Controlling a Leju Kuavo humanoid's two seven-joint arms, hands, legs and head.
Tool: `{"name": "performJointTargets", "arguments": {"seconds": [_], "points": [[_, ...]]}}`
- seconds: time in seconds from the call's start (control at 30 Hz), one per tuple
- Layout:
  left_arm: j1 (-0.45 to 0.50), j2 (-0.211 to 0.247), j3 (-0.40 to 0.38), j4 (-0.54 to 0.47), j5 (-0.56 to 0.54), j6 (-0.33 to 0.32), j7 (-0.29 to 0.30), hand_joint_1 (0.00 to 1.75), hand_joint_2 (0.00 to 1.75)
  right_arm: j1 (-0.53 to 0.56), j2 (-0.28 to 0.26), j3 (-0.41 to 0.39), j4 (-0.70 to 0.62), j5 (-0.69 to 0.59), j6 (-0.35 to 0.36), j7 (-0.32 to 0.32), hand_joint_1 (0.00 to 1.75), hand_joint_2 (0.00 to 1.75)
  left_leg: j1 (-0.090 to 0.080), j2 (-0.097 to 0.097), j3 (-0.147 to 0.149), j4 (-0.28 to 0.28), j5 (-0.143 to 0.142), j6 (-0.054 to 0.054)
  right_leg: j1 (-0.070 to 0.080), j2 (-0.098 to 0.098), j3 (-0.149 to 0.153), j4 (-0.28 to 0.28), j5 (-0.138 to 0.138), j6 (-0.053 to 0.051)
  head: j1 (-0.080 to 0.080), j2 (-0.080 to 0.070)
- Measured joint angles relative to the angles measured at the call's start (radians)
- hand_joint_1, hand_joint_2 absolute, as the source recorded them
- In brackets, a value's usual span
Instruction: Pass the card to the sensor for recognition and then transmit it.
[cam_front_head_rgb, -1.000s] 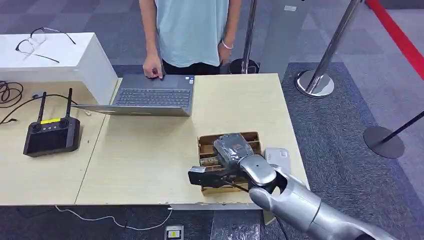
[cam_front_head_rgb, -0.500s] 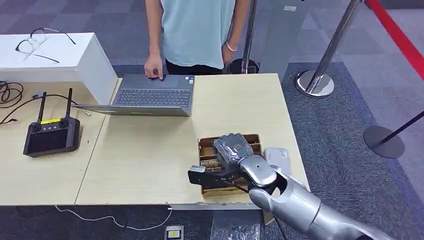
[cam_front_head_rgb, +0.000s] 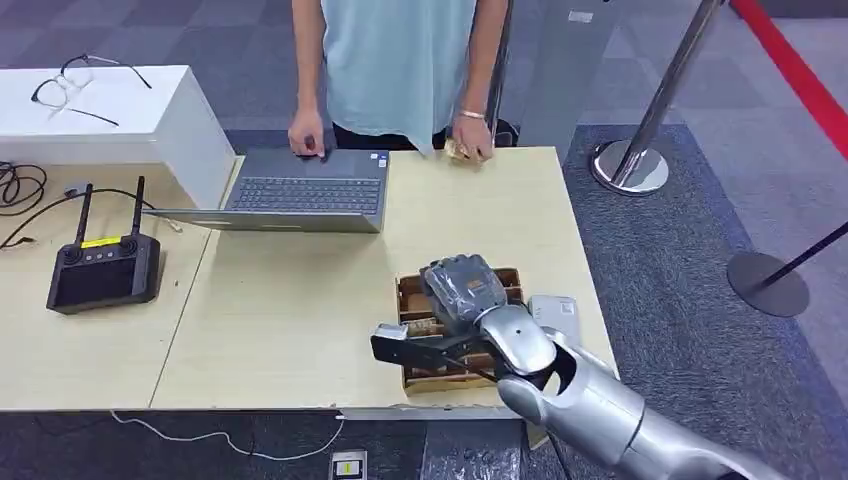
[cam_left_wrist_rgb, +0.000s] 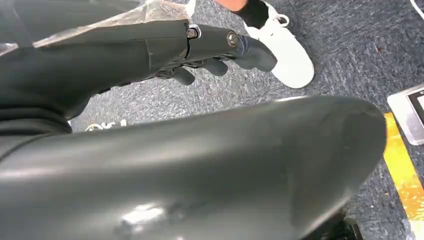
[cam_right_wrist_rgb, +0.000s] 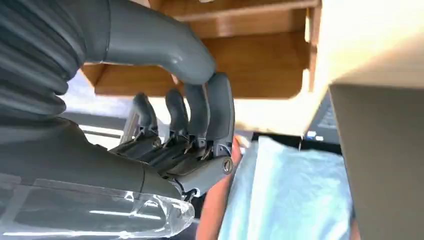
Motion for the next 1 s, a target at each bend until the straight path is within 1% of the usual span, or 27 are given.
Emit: {"name": "performJointTargets", "arguments": {"seconds": [0.07, 0.2, 0.33, 0.37, 0.43, 0.47, 0.5, 0.53, 0.57, 0.6, 0.63, 0.67, 0.7, 0.73, 0.8, 0.83, 0.87, 0.93, 1.0], "points": [[0.000, 0.000, 0.000, 0.000, 0.005, 0.003, 0.000, 0.00, 0.00, 0.000, 0.000, 0.000, -0.020, 0.007, 0.015, 0.002, 1.36, 1.75, 0.000, 0.000, 0.000, 0.000, 0.000, 0.000, 0.000, 0.000, 0.000, 0.000, 0.000, 0.000, 0.000, 0.000], [0.001, -0.001, 0.001, 0.000, 0.013, 0.006, -0.002, 0.00, 0.00, 0.009, 0.000, 0.005, -0.060, 0.021, 0.060, 0.002, 1.31, 1.75, 0.000, 0.000, 0.000, 0.000, 0.000, 0.000, 0.000, 0.000, 0.000, 0.000, 0.000, 0.000, 0.000, 0.000], [0.001, -0.001, 0.004, 0.000, 0.015, 0.006, -0.002, 0.00, 0.00, 0.026, 0.000, 0.011, -0.091, 0.030, 0.078, 0.002, 1.29, 1.75, 0.000, 0.000, 0.000, 0.000, 0.000, 0.000, 0.000, 0.000, 0.000, 0.000, 0.000, 0.000, 0.000, 0.000], [0.001, -0.001, 0.005, 0.000, 0.015, 0.006, -0.002, 0.00, 0.00, 0.030, 0.000, 0.014, -0.097, 0.032, 0.079, 0.000, 1.22, 1.75, 0.000, 0.000, 0.000, 0.000, 0.000, 0.000, 0.000, 0.000, 0.000, 0.000, 0.000, 0.000, 0.000, 0.000], [0.002, -0.002, 0.010, 0.000, 0.015, 0.006, -0.002, 0.00, 0.00, 0.040, 0.000, 0.021, -0.107, 0.033, 0.082, -0.003, 1.33, 1.75, 0.000, 0.000, 0.000, 0.000, 0.000, 0.000, 0.000, 0.000, 0.000, 0.000, 0.000, 0.000, 0.000, 0.000], [0.002, -0.002, 0.010, 0.000, 0.015, 0.006, -0.003, 0.00, 0.00, 0.045, 0.000, 0.023, -0.111, 0.033, 0.084, -0.003, 1.31, 1.75, 0.000, 0.000, 0.000, 0.000, 0.000, 0.000, 0.000, 0.000, 0.000, 0.000, 0.000, 0.000, 0.000, 0.000], [0.002, -0.002, 0.011, 0.000, 0.015, 0.006, -0.004, 0.00, 0.00, 0.050, 0.000, 0.025, -0.114, 0.033, 0.087, -0.003, 1.27, 1.75, 0.000, 0.000, 0.000, 0.000, 0.000, 0.000, 0.000, 0.000, 0.000, 0.000, 0.000, 0.000, 0.000, 0.000], [0.002, -0.002, 0.013, 0.000, 0.015, 0.006, -0.005, 0.00, 0.00, 0.053, 0.000, 0.027, -0.114, 0.032, 0.090, -0.005, 1.15, 1.75, 0.000, 0.000, 0.000, 0.000, 0.000, 0.000, 0.000, 0.000, 0.000, 0.000, 0.000, 0.000, 0.000, 0.000], [0.002, -0.002, 0.015, 0.000, 0.015, 0.008, -0.005, 0.00, 0.00, 0.057, 0.000, 0.029, -0.114, 0.029, 0.091, -0.005, 1.15, 1.75, 0.000, 0.000, 0.000, 0.000, 0.000, 0.000, 0.000, 0.000, 0.000, 0.000, 0.000, 0.000, 0.000, 0.000], [0.002, -0.002, 0.016, 0.000, 0.015, 0.009, -0.005, 0.00, 0.00, 0.062, 0.000, 0.030, -0.114, 0.025, 0.092, -0.008, 1.10, 1.75, 0.000, 0.000, 0.000, 0.000, 0.000, 0.000, 0.000, 0.000, 0.000, 0.000, 0.000, 0.000, 0.000, 0.000], [0.003, -0.002, 0.017, 0.000, 0.015, 0.009, -0.005, 0.00, 0.00, 0.068, 0.000, 0.030, -0.114, 0.019, 0.093, -0.011, 0.99, 1.75, 0.000, 0.000, 0.000, 0.000, 0.000, 0.000, 0.000, 0.000, 0.000, 0.000, 0.000, 0.000, 0.000, 0.000], [0.003, -0.002, 0.018, 0.000, 0.015, 0.009, -0.005, 0.00, 0.00, 0.072, 0.000, 0.030, -0.114, 0.017, 0.094, -0.013, 0.94, 1.75, 0.000, 0.000, 0.000, 0.000, 0.000, 0.000, 0.000, 0.000, 0.000, 0.000, 0.000, 0.000, 0.000, 0.000], [0.003, -0.002, 0.018, 0.000, 0.015, 0.010, -0.005, 0.00, 0.00, 0.078, 0.000, 0.030, -0.114, 0.016, 0.094, -0.014, 0.94, 1.75, 0.000, 0.000, 0.000, 0.000, 0.000, 0.000, 0.000, 0.000, 0.000, 0.000, 0.000, 0.000, 0.000, 0.000], [0.003, -0.002, 0.018, 0.000, 0.015, 0.010, -0.005, 0.00, 0.00, 0.082, 0.000, 0.031, -0.114, 0.013, 0.094, -0.015, 0.98, 1.75, 0.000, 0.000, 0.000, 0.000, 0.000, 0.000, 0.000, 0.000, 0.000, 0.000, 0.000, 0.000, 0.000, 0.000], [0.003, -0.002, 0.019, 0.000, 0.015, 0.012, -0.005, 0.00, 0.00, 0.089, 0.000, 0.031, -0.114, 0.010, 0.093, -0.015, 0.96, 1.75, 0.000, 0.000, 0.000, 0.000, 0.000, 0.000, 0.000, 0.000, 0.000, 0.000, 0.000, 0.000, 0.000, 0.000], [0.003, -0.002, 0.019, 0.000, 0.015, 0.012, -0.005, 0.00, 0.00, 0.093, 0.000, 0.031, -0.114, 0.008, 0.093, -0.016, 0.89, 1.75, 0.000, 0.000, 0.000, 0.000, 0.000, 0.000, 0.000, 0.000, 0.000, 0.000, 0.000, 0.000, 0.000, 0.000], [0.003, -0.002, 0.019, 0.000, 0.015, 0.012, -0.005, 0.00, 0.00, 0.097, 0.000, 0.031, -0.114, 0.007, 0.093, -0.016, 0.75, 1.75, 0.000, 0.000, 0.000, 0.000, 0.000, 0.000, 0.000, 0.000, 0.000, 0.000, 0.000, 0.000, 0.000, 0.000], [0.003, -0.002, 0.019, 0.000, 0.014, 0.012, -0.005, 0.00, 0.00, 0.103, 0.000, 0.031, -0.113, 0.000, 0.093, -0.018, 0.72, 1.75, 0.000, 0.000, 0.000, 0.000, 0.000, 0.000, 0.000, 0.000, 0.000, 0.000, 0.000, 0.000, 0.000, 0.000], [0.003, -0.002, 0.019, 0.000, 0.014, 0.012, -0.005, 0.00, 0.00, 0.110, 0.000, 0.031, -0.113, -0.003, 0.093, -0.021, 0.73, 1.75, 0.000, 0.000, 0.000, 0.000, 0.000, 0.000, 0.000, 0.000, 0.000, 0.000, 0.000, 0.000, 0.000, 0.000]]}}
